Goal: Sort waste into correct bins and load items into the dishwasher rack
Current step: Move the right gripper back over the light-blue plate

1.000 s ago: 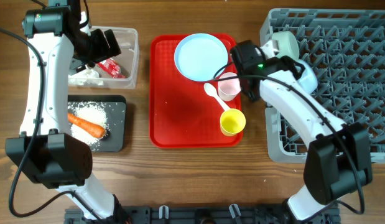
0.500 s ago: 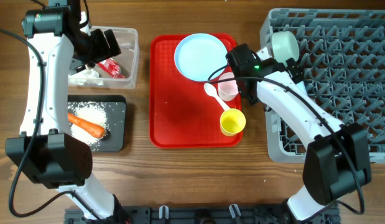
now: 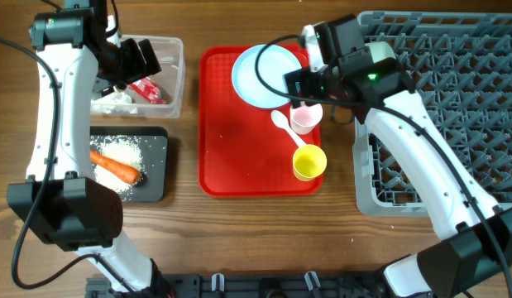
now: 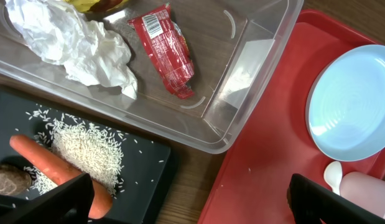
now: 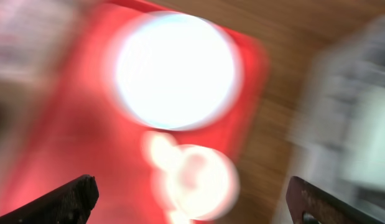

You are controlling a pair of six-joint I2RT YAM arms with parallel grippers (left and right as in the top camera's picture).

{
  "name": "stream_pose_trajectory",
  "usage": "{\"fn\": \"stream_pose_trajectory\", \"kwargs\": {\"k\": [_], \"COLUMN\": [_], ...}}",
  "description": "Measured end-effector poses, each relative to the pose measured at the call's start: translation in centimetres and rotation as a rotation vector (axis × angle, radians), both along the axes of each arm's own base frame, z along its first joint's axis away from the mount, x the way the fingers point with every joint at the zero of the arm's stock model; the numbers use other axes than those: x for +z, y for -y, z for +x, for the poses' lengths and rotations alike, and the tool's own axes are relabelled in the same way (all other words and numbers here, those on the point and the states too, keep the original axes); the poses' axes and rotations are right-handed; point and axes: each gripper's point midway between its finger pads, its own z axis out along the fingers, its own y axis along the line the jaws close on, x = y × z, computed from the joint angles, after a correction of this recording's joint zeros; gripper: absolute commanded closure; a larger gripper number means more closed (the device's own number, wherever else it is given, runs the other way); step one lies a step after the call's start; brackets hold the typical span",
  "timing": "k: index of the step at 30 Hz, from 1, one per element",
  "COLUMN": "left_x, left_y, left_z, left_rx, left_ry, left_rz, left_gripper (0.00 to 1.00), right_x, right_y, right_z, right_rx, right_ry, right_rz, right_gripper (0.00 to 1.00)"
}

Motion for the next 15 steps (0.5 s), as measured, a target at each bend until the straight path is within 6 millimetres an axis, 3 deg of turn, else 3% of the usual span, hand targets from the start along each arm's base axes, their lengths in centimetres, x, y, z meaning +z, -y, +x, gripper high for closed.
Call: {"fn": "stream_pose_trajectory", "kwargs": {"k": [2, 5, 15], "left_x": [0.0, 0.0, 0.0], "left_y": [0.0, 0.0, 0.0], "left_z": [0.0, 0.0, 0.0], "left_rx": [0.0, 0.0, 0.0], "left_ry": [0.0, 0.0, 0.0], "left_rz": [0.0, 0.0, 0.0], "left_gripper": [0.0, 0.0, 0.0], "right_x": [0.6, 1.1, -0.7], "right_y": [-2.1, -2.9, 0.0], "right_z": [-0.5, -0.6, -0.4], "right_rx": [0.069, 0.055, -0.245], "right_ry": [-0.016, -0.032, -0.108], "right_rz": [0.1, 0.172, 0.151], "right_gripper": [0.05, 0.11, 0.25]}}
